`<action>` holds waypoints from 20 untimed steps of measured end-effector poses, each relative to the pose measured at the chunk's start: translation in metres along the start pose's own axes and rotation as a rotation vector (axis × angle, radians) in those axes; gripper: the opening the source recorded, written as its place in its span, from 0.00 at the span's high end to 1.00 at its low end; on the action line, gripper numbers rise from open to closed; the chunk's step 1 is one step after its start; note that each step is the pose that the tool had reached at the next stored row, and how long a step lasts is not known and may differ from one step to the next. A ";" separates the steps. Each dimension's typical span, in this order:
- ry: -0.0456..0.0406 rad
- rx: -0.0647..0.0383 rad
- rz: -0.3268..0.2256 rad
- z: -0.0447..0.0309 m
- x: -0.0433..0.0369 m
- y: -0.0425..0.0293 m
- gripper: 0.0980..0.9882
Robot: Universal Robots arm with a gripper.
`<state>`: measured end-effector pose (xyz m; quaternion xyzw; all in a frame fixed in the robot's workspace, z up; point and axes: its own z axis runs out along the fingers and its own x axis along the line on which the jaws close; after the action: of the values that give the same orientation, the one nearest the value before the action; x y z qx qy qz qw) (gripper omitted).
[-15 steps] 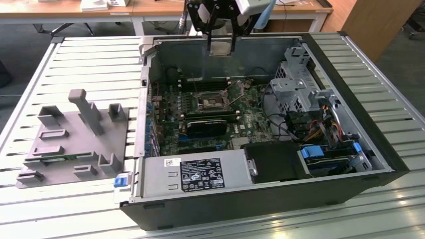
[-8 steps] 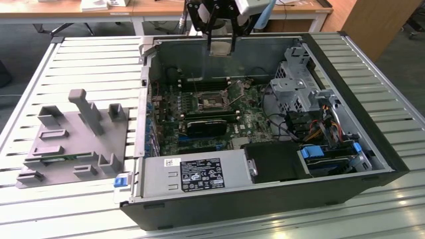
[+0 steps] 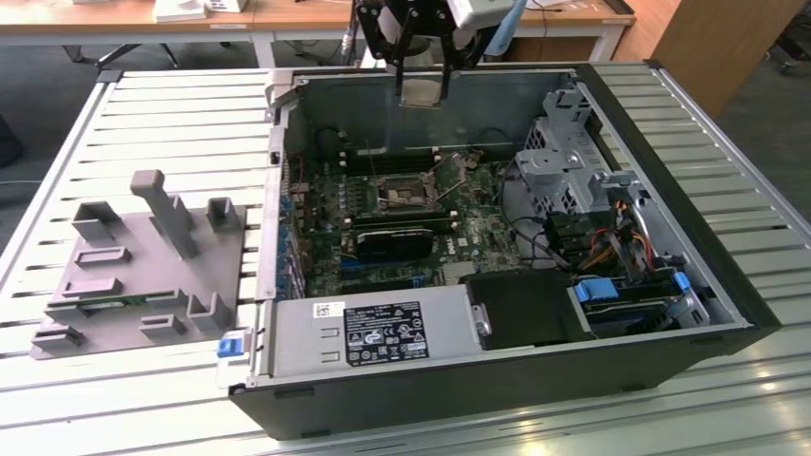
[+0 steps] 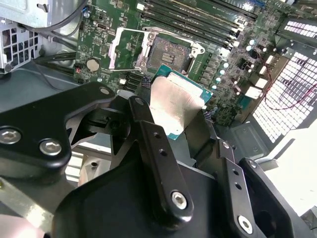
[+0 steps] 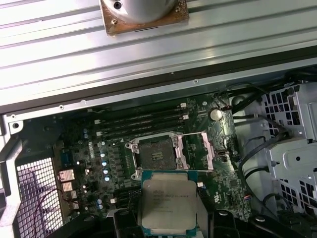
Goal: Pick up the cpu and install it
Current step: 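Place the cpu into insertion slot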
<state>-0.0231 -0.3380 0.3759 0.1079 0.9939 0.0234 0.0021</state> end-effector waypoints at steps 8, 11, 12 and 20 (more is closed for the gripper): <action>-0.0016 0.000 0.033 0.0002 0.0000 0.0000 0.52; -0.0038 0.000 0.080 0.0006 0.0000 0.0000 0.52; -0.0046 0.000 0.094 0.0007 0.0000 0.0000 0.52; -0.0099 0.001 0.205 0.0016 0.0000 0.0000 0.52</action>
<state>-0.0231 -0.3379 0.3743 0.2092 0.9776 0.0227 0.0045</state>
